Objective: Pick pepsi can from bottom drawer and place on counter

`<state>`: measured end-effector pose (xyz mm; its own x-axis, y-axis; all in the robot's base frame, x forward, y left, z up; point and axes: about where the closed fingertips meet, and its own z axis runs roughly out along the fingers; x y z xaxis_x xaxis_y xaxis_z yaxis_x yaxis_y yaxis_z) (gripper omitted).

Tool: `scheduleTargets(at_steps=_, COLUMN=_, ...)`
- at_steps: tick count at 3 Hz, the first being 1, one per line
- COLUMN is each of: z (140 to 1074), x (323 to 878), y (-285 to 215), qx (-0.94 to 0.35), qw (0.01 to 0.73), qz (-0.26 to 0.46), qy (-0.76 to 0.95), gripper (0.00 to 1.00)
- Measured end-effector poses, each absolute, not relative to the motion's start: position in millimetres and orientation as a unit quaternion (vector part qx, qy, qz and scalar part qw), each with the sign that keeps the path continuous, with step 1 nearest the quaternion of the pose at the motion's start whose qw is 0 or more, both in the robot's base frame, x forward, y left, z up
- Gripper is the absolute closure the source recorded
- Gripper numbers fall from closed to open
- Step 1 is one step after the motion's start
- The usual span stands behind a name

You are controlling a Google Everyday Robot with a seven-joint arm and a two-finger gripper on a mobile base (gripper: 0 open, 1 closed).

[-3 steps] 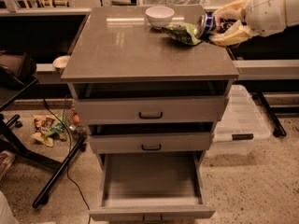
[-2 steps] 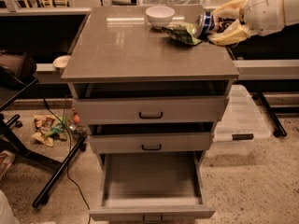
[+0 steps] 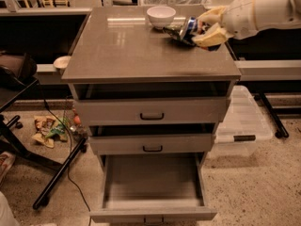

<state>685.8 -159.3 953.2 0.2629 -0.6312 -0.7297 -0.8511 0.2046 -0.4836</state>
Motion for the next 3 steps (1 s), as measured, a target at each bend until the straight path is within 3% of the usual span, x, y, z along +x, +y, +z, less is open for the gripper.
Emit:
scheduleTargets(at_steps=2, z=900.6, x=746.3, y=-129.0, qx=-0.581, qw=0.480, qz=0.146, qy=0.641, gripper=1.00)
scheduleTargets(at_steps=3, z=882.8, x=764.3, y=-119.1, qx=-0.568, qw=0.482, qz=0.163, qy=0.647, gripper=0.81)
